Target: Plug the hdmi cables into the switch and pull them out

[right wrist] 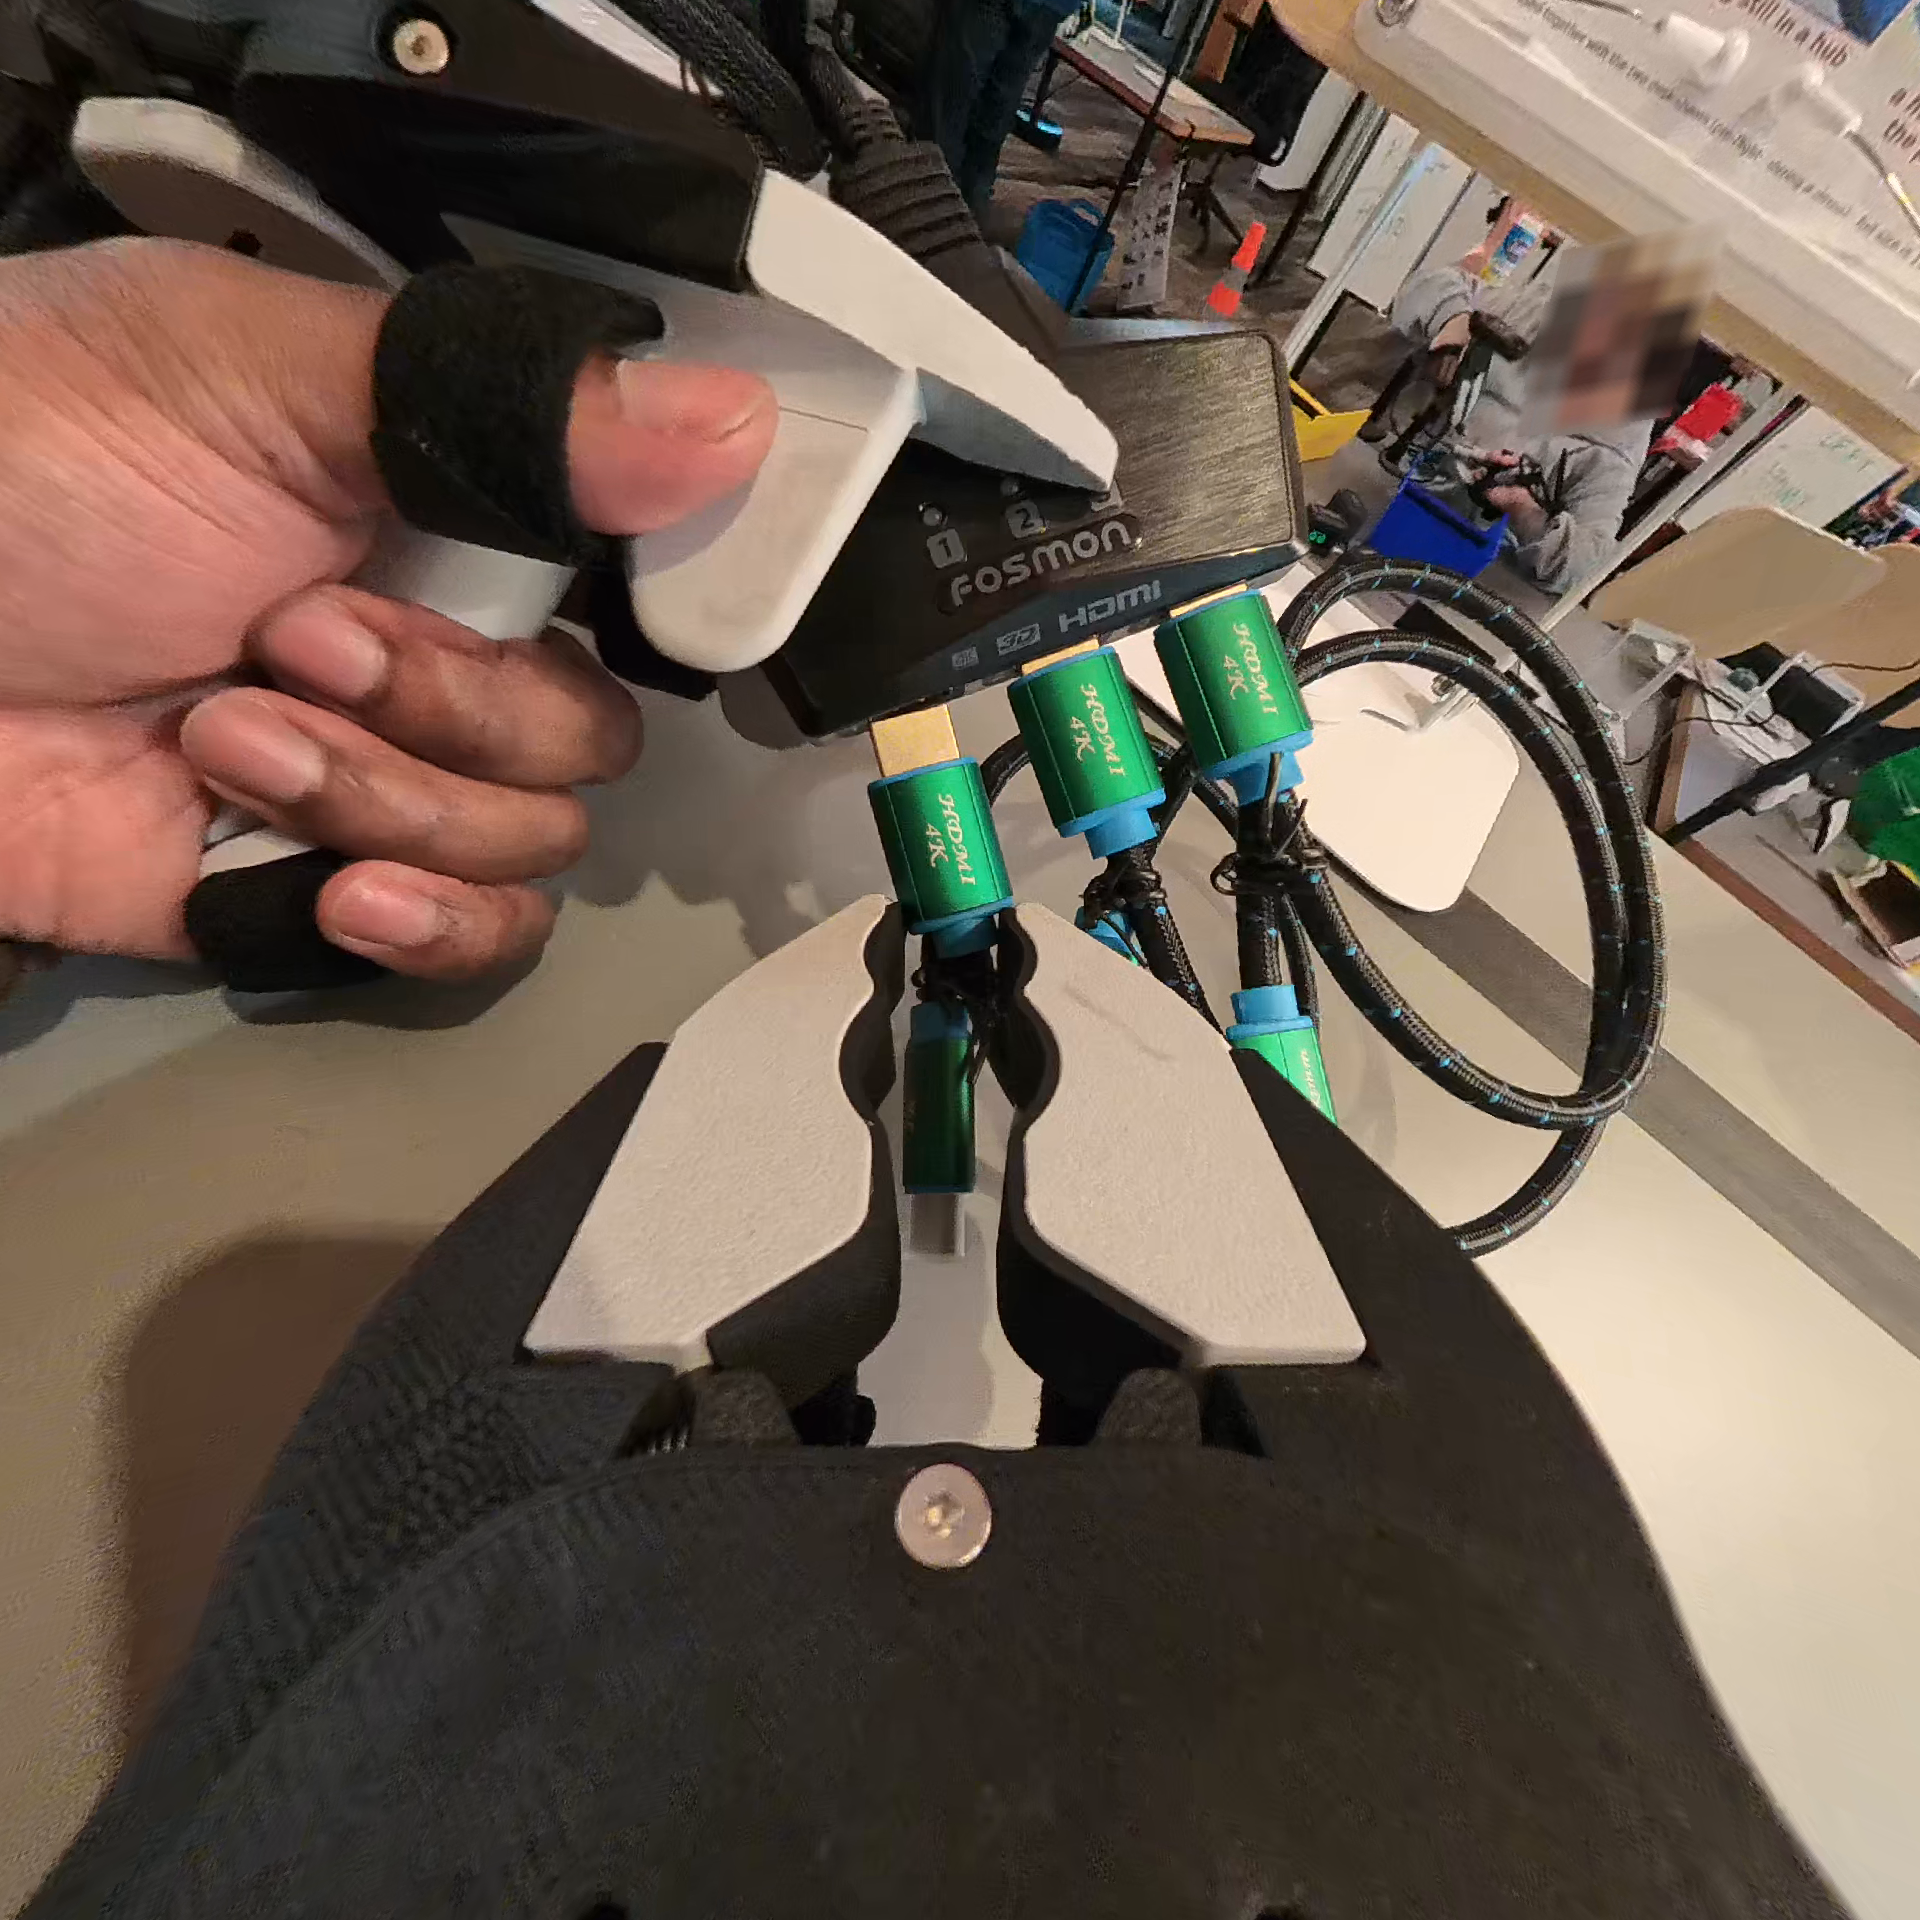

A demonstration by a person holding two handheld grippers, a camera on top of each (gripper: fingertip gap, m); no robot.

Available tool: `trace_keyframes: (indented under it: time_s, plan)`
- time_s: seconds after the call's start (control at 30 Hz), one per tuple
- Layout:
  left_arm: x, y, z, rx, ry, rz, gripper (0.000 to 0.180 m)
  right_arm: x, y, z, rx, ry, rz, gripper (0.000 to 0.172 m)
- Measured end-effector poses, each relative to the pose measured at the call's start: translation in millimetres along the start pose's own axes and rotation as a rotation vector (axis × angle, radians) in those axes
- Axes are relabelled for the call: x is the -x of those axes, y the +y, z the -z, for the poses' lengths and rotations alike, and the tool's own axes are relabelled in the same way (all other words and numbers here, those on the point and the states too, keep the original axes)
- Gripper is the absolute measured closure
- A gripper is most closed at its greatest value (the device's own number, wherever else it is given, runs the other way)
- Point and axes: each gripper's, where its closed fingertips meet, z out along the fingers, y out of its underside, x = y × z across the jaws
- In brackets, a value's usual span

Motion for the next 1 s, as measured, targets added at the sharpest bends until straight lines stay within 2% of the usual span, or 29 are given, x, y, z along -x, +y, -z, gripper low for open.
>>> trace_keyframes:
  time_s: [1.0]
  plan:
    - [1.5, -5.8, 5.8, -0.017, 0.037, 0.061, 0.158, 4.6, -3.6, 0.2, -0.050, -0.030, -0.045, 0.156]
